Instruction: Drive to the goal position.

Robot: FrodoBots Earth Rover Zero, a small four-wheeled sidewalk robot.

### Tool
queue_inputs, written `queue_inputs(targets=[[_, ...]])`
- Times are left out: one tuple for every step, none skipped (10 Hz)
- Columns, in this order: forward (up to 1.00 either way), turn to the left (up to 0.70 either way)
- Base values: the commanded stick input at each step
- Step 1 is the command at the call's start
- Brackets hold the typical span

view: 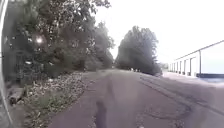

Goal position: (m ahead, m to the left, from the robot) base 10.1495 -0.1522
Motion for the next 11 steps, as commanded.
queue_inputs(targets=[[0.70, 0.00], [0.70, 0.01], [0.70, 0.01], [0.70, 0.01], [0.70, 0.01], [0.70, 0.01], [0.70, 0.01], [0.70, 0.01], [0.70, 0.01], [0.70, 0.01], [0.70, 0.01]])
